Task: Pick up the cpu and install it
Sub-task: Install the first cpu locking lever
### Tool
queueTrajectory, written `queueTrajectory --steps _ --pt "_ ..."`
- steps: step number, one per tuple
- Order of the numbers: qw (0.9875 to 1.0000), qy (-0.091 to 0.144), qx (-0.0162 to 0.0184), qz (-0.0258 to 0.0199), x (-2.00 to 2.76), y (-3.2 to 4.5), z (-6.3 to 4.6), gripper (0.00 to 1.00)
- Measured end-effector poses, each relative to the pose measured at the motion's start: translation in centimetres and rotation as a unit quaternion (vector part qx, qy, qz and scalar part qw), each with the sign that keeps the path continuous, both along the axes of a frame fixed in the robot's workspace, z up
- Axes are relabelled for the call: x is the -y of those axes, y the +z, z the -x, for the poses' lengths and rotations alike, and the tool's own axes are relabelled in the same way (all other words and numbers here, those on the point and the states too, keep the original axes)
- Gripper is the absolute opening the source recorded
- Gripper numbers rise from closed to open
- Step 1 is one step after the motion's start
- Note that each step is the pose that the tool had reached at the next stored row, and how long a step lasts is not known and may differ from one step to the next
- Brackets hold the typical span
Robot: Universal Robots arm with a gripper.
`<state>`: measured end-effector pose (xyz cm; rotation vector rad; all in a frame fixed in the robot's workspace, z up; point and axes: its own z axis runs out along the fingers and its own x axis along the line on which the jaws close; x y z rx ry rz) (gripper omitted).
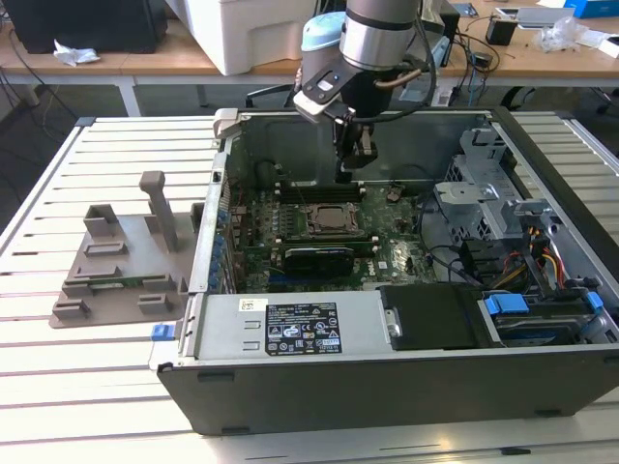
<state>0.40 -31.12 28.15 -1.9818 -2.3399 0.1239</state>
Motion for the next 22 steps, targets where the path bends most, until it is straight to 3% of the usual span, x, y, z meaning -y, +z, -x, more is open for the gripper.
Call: queueTrajectory --steps 3,6,7,9,10,12,15,19,21,22 --pt "0.9993 0.037 0.0 0.0 0.0 0.0 0.0 0.11" --pt "0.9969 0.079 0.0 0.0 0.0 0.0 0.0 0.11" --pt "0.9955 0.095 0.0 0.0 0.0 0.0 0.0 0.11" --pt "0.9908 0.136 0.0 0.0 0.0 0.0 0.0 0.11" --pt "0.9864 0.164 0.0 -0.0001 0.0 0.0 0.0 0.11" --pt "0.9789 0.204 0.0 -0.0001 0.0 0.0 -0.01 0.11" --pt "0.9676 0.253 0.0 -0.0001 0.0 0.0 0.0 0.11" --pt "0.9582 0.286 0.0 -0.0001 0.0 0.0 0.0 0.11" --pt "0.9518 0.307 0.0 0.0 0.0 0.0 0.0 0.11" --pt "0.9476 0.32 0.0 0.0 0.0 0.0 0.0 0.11"
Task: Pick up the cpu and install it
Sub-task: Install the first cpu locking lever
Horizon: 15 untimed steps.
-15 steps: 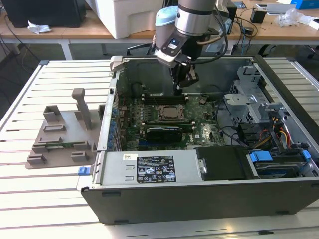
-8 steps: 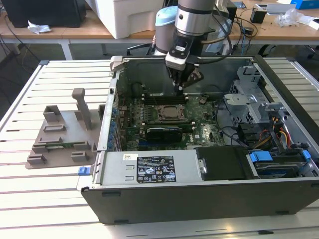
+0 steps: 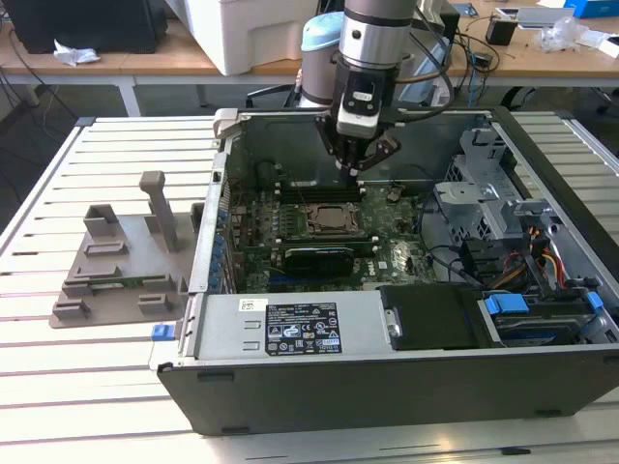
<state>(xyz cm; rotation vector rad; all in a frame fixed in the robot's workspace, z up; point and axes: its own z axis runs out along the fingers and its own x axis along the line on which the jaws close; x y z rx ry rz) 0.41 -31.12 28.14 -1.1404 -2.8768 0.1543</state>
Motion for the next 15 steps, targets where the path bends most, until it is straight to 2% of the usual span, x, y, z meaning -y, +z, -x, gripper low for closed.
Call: queueTrajectory --steps 2,5,7,8,9,12,14,15 --pt "0.9998 0.022 0.0 0.0 0.0 0.0 0.0 0.11" --pt "0.9984 0.056 0.0 0.0 0.0 0.0 0.0 0.11" --pt "0.9963 0.085 0.0 0.0 0.0 0.0 0.0 0.11" --pt "0.994 0.109 0.0 0.0 0.0 0.0 0.0 0.11" --pt "0.9925 0.122 0.0 0.0 0.0 0.0 0.0 0.11" --pt "0.9848 0.174 0.0 0.0 0.0 0.0 0.0 0.11" --pt "0.9817 0.19 0.0 0.0 0.0 0.0 0.0 0.11" --pt "0.9795 0.202 0.0 0.0 0.0 0.0 0.0 0.11"
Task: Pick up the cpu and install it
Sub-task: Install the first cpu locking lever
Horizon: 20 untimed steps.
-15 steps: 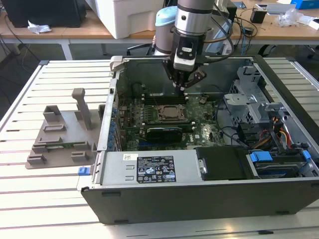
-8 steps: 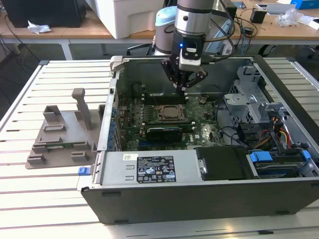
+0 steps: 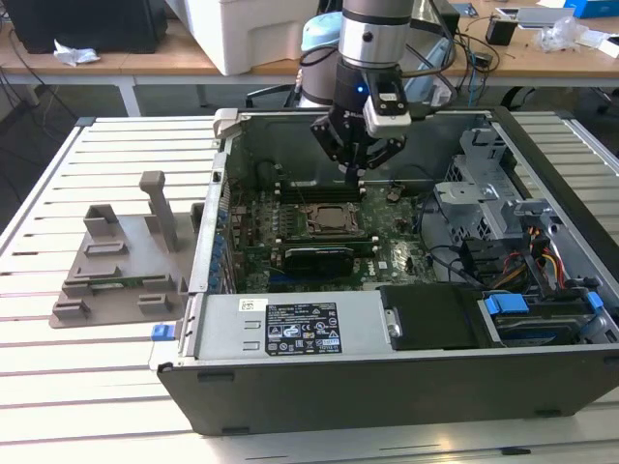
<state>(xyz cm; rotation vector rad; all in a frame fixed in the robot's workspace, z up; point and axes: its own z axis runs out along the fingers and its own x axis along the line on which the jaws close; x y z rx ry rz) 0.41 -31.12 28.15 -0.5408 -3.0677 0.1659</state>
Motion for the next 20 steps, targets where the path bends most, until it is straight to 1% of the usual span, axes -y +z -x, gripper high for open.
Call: queueTrajectory --steps 1,2,4,5,7,9,10,11,13,14,16,20 --pt "1.0 0.008 0.0 0.0 0.0 0.0 0.0 0.11" --pt "0.9996 0.027 0.0 0.0 0.0 0.0 0.0 0.11" --pt "0.999 0.044 0.0 0.0 0.0 0.0 0.0 0.11" --pt "0.9983 0.058 0.0 0.0 0.0 0.0 0.0 0.11" --pt "0.9974 0.073 0.0 0.0 0.0 0.0 0.0 0.11" --pt "0.9959 0.09 0.0 0.0 0.0 0.0 0.0 0.11" --pt "0.9949 0.101 0.0 0.0 0.0 0.0 0.0 0.11" --pt "0.9941 0.108 0.0 -0.0001 0.0 0.0 0.0 0.11" --pt "0.9912 0.132 0.0 -0.0001 0.0 -0.01 0.0 0.11" --pt "0.9901 0.14 0.0 -0.0001 0.0 -0.01 0.0 0.11" --pt "0.9867 0.163 0.0 -0.0001 0.0 -0.01 0.0 0.11" --pt "0.9817 0.19 0.0 -0.0001 0.0 -0.01 0.0 0.11"
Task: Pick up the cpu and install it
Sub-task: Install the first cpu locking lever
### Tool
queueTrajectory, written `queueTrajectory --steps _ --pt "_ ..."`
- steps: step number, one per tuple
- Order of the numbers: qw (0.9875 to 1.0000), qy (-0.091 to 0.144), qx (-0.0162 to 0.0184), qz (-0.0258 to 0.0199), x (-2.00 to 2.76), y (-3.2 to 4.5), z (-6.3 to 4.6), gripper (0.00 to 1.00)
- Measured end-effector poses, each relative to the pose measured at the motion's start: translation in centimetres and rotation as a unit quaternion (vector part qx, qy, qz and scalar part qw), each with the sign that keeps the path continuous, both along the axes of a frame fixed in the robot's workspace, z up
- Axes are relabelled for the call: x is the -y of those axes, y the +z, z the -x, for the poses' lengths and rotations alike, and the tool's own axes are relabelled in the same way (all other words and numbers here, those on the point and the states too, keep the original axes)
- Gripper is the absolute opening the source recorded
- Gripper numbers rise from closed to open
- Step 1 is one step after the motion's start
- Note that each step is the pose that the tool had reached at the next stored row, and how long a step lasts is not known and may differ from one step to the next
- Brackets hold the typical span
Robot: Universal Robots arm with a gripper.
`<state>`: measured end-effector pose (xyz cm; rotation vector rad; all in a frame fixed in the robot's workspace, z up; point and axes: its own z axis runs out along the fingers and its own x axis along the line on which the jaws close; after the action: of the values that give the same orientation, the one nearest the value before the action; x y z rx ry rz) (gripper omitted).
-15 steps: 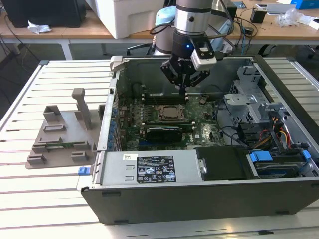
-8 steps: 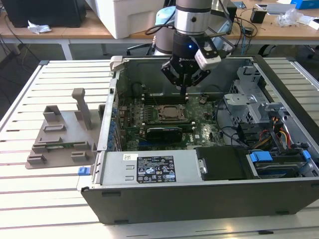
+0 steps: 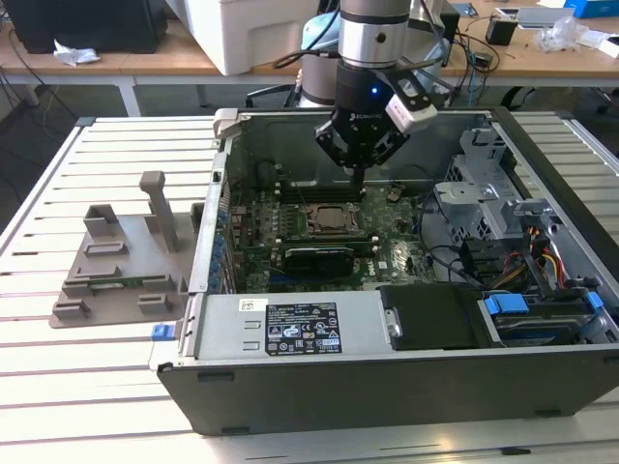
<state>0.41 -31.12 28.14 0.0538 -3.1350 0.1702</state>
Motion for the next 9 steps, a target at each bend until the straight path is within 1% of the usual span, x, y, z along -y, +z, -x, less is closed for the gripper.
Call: queueTrajectory --steps 2,4,5,6,7,8,9 --pt "0.9998 0.021 0.0 0.0 0.0 0.0 0.0 0.11" --pt "0.9992 0.039 0.0 0.0 0.0 0.0 0.0 0.11" --pt "0.9988 0.048 0.0 0.0 0.0 0.0 0.0 0.11" --pt "0.9983 0.059 0.0 -0.0014 0.01 0.02 0.0 0.11" --pt "0.998 0.06 0.0011 -0.02 0.0 0.01 0.0 0.11" --pt "0.9977 0.06 0.0018 -0.0317 0.0 0.01 0.0 0.11" --pt "0.9976 0.06 0.0021 -0.0351 0.0 0.0 0.0 0.11"
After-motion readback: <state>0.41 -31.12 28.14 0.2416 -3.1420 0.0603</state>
